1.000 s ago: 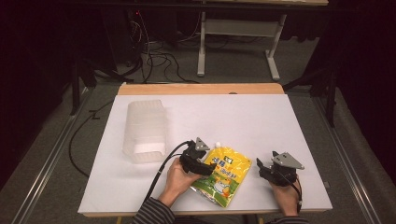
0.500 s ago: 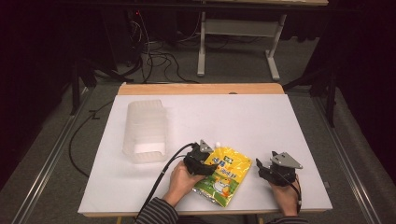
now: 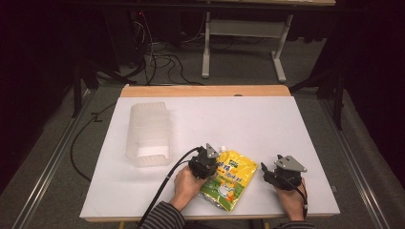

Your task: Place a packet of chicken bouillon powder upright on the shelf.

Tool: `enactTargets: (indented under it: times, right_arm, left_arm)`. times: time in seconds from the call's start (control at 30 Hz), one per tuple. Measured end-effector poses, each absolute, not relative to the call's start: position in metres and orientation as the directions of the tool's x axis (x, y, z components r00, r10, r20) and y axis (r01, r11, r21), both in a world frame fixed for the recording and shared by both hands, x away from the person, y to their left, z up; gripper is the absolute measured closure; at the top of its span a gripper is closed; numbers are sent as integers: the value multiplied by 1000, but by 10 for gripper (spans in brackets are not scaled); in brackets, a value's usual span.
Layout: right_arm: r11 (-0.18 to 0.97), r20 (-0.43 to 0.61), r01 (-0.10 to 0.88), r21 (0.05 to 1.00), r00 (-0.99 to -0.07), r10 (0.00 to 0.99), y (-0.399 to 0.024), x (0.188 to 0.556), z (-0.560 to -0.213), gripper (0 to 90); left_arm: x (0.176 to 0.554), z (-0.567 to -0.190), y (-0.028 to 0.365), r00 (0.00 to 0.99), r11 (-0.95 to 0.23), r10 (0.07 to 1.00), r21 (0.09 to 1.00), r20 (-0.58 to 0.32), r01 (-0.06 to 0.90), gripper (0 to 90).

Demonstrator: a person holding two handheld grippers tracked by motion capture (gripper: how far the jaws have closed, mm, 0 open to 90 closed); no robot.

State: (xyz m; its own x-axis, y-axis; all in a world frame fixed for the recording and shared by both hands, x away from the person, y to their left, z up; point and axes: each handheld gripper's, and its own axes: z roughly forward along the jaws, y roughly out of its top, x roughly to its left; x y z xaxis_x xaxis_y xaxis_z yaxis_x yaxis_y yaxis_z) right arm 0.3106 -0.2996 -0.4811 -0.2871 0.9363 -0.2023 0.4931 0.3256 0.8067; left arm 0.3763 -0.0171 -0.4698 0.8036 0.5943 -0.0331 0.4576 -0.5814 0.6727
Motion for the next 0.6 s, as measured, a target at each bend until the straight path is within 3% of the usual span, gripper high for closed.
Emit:
enactTargets:
  times: [0.33,0.6]
  right_arm:
    - [312,-192,472,824,-286,939,-302,308,-480,318]
    - [303,-188,462,833,-279,942,-302,307,-480,317]
  left_arm:
    - [382,-442,8,804,-428,562,764,-193,482,893]
    - [370,-408,27,821,-403,551,814,-150,419,894]
